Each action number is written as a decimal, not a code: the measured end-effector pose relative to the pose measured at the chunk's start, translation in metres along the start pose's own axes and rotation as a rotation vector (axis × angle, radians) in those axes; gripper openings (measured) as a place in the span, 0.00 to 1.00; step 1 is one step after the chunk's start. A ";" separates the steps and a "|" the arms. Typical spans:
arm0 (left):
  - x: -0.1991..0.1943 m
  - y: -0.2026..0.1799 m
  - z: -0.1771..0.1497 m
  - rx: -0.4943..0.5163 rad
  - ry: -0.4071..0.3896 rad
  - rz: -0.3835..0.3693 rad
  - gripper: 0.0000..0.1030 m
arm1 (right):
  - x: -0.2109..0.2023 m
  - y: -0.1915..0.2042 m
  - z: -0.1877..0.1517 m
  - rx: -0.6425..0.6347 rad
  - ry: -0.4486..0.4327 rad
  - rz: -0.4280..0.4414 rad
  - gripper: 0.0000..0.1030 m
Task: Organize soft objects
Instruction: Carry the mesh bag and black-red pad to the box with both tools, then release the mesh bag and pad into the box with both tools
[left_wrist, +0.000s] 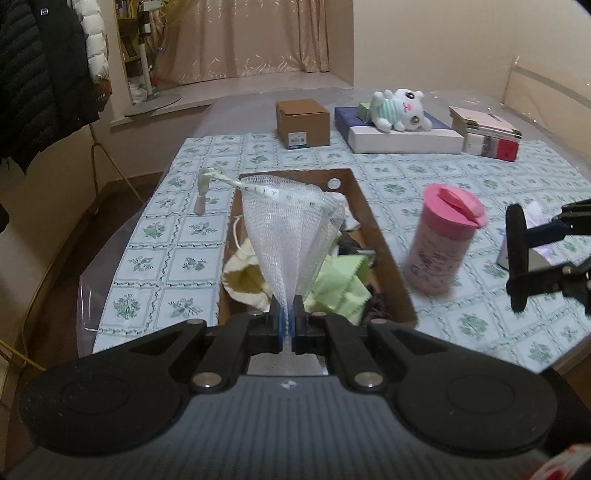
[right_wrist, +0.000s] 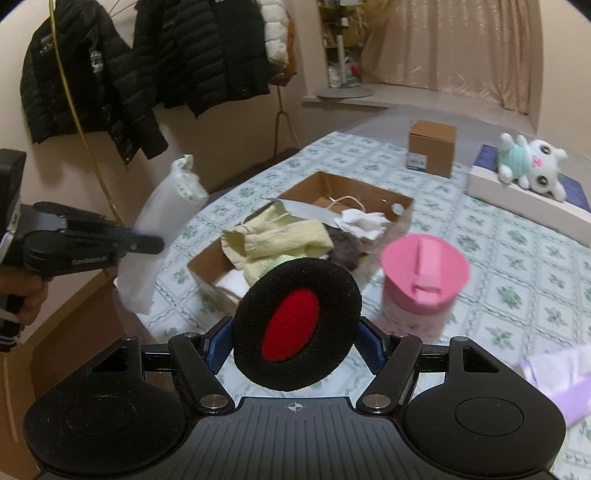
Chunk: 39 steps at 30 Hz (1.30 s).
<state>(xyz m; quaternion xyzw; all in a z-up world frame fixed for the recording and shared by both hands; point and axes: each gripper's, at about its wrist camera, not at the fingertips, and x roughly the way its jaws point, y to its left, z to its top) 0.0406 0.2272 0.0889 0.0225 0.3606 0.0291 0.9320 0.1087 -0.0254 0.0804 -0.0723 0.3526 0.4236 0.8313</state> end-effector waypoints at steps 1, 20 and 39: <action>0.006 0.004 0.003 -0.004 0.001 -0.006 0.03 | 0.005 0.002 0.003 -0.008 0.002 0.002 0.67; 0.129 0.038 0.026 0.049 0.093 -0.098 0.03 | 0.152 0.013 0.038 -0.131 0.094 -0.065 0.67; 0.166 0.043 0.002 0.099 0.154 -0.166 0.05 | 0.219 0.006 0.021 -0.188 0.173 -0.130 0.67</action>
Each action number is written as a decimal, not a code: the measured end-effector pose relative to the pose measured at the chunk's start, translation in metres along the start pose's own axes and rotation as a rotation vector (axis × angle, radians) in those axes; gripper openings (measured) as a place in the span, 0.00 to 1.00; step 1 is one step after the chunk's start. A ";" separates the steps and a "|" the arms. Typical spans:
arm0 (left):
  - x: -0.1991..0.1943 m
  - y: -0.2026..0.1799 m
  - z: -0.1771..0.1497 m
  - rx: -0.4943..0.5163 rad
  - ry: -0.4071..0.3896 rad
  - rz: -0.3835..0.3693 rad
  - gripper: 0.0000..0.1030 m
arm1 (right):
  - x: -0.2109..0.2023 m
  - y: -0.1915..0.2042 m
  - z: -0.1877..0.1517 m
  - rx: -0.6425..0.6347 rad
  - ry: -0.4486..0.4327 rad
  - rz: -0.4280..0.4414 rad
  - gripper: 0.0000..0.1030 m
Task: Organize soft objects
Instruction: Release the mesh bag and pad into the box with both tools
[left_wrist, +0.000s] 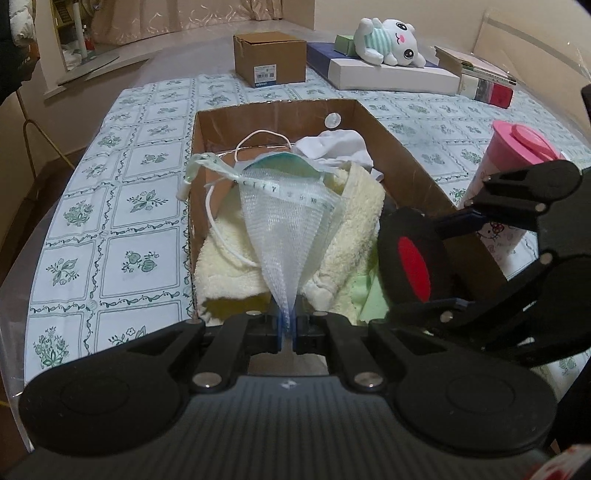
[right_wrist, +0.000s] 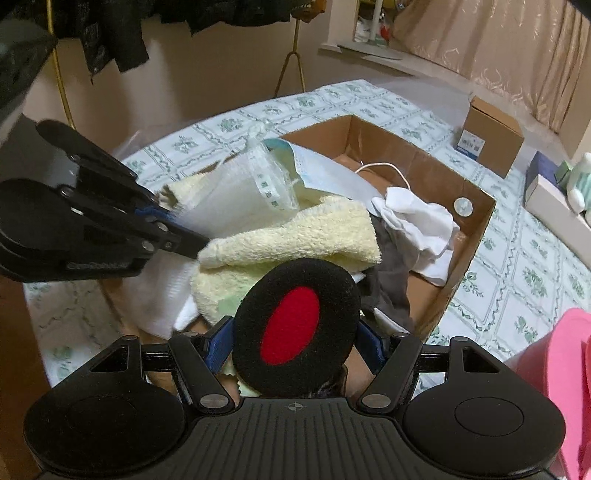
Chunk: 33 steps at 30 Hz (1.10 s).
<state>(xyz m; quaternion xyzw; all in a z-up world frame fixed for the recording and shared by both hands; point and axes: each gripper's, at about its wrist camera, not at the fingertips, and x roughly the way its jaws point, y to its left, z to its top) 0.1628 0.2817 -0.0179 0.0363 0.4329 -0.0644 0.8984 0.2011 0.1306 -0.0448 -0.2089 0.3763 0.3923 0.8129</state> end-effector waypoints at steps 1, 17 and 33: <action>0.000 0.000 0.000 0.001 0.001 0.001 0.05 | 0.002 0.000 -0.001 -0.007 0.004 -0.004 0.67; 0.011 0.002 0.004 0.028 0.021 -0.006 0.07 | 0.016 0.005 0.000 -0.094 0.008 -0.029 0.67; -0.052 0.006 -0.007 -0.012 -0.091 0.061 0.58 | -0.037 0.014 -0.008 -0.113 -0.118 0.018 0.78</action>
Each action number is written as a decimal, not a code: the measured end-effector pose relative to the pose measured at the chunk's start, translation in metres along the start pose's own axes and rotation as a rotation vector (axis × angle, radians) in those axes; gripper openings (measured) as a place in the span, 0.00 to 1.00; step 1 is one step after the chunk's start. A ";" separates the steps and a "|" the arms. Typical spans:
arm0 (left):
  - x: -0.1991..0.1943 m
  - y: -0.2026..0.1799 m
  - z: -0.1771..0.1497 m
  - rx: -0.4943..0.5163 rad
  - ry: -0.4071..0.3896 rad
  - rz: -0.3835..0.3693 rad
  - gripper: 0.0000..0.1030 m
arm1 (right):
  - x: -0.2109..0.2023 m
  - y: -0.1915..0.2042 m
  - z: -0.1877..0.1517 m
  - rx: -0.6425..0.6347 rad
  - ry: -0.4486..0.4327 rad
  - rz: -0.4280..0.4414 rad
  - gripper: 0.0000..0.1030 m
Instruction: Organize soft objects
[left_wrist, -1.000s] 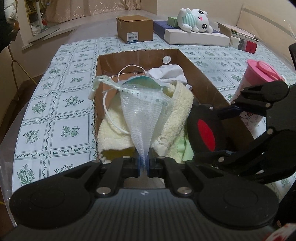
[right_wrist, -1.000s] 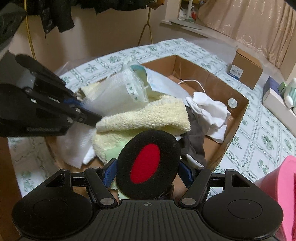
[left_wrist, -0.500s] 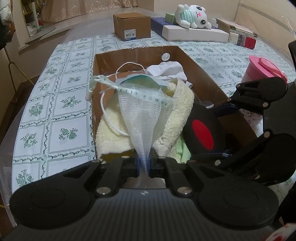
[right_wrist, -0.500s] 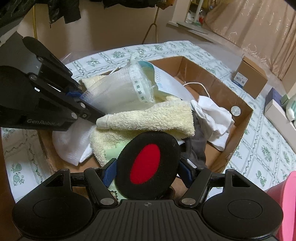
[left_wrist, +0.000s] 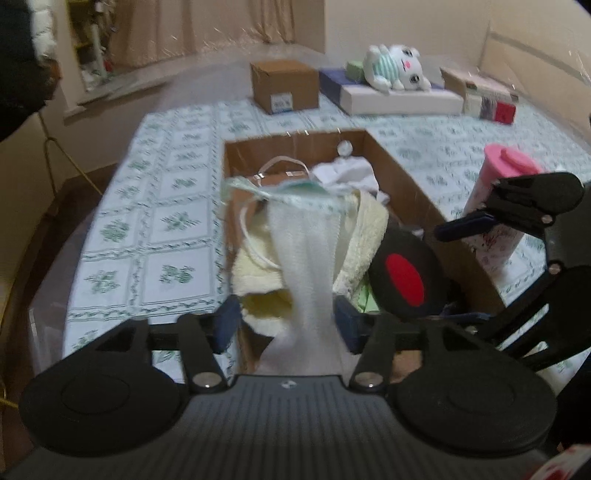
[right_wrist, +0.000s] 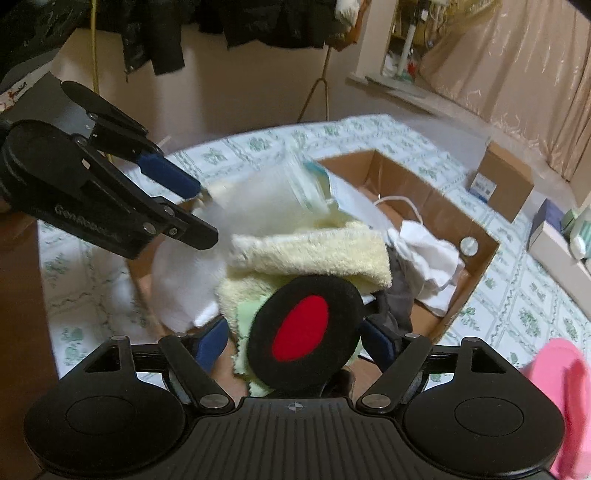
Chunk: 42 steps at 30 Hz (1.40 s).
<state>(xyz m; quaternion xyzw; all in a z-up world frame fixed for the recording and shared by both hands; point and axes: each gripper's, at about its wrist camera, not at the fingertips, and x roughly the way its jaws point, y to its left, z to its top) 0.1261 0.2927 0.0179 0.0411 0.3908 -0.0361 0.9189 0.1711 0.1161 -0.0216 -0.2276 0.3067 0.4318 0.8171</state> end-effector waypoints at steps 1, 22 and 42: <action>-0.007 0.000 -0.001 -0.012 -0.014 0.008 0.60 | -0.008 0.001 0.000 0.007 -0.014 -0.005 0.78; -0.105 -0.097 -0.068 -0.266 -0.113 0.180 0.82 | -0.155 0.000 -0.089 0.514 -0.076 -0.133 0.80; -0.114 -0.155 -0.070 -0.255 -0.021 0.118 0.82 | -0.193 0.013 -0.115 0.588 -0.060 -0.189 0.80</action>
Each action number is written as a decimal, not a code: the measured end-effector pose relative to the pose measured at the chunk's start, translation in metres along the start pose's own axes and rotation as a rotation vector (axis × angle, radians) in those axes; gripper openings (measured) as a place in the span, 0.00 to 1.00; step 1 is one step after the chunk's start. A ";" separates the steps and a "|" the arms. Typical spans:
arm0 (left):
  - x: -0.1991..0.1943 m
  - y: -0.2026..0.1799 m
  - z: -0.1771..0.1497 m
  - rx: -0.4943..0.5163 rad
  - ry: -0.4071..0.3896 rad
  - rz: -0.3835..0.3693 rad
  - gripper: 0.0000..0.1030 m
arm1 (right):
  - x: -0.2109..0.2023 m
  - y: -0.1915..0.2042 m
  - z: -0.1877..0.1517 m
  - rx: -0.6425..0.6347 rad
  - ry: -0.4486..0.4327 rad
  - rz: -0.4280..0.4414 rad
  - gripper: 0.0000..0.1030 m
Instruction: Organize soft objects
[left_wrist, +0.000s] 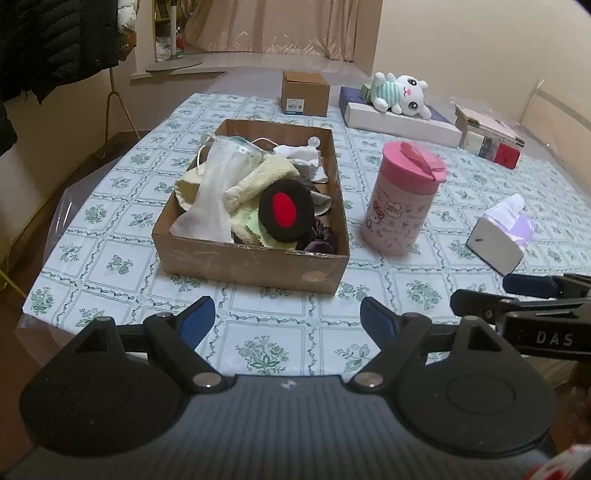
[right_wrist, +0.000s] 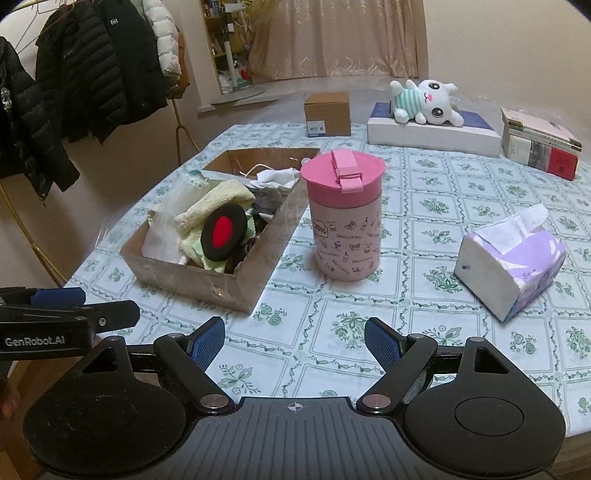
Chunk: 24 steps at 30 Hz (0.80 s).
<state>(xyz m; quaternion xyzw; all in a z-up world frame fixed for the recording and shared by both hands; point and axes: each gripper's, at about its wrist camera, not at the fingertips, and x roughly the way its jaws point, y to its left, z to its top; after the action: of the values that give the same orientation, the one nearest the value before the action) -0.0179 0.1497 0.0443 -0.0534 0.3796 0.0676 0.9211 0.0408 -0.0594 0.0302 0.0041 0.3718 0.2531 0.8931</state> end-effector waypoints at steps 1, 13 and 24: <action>0.001 0.000 0.000 0.003 0.001 0.003 0.82 | 0.000 0.000 0.000 0.000 -0.001 0.000 0.80; 0.005 -0.001 -0.001 0.012 0.005 0.030 0.82 | 0.004 -0.003 0.002 0.001 0.002 -0.008 0.80; 0.006 -0.001 -0.001 0.017 0.003 0.030 0.82 | 0.006 -0.004 0.001 0.003 0.007 -0.015 0.80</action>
<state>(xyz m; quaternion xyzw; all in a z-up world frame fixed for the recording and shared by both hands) -0.0145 0.1494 0.0390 -0.0401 0.3821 0.0781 0.9199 0.0471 -0.0605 0.0266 0.0016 0.3755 0.2460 0.8936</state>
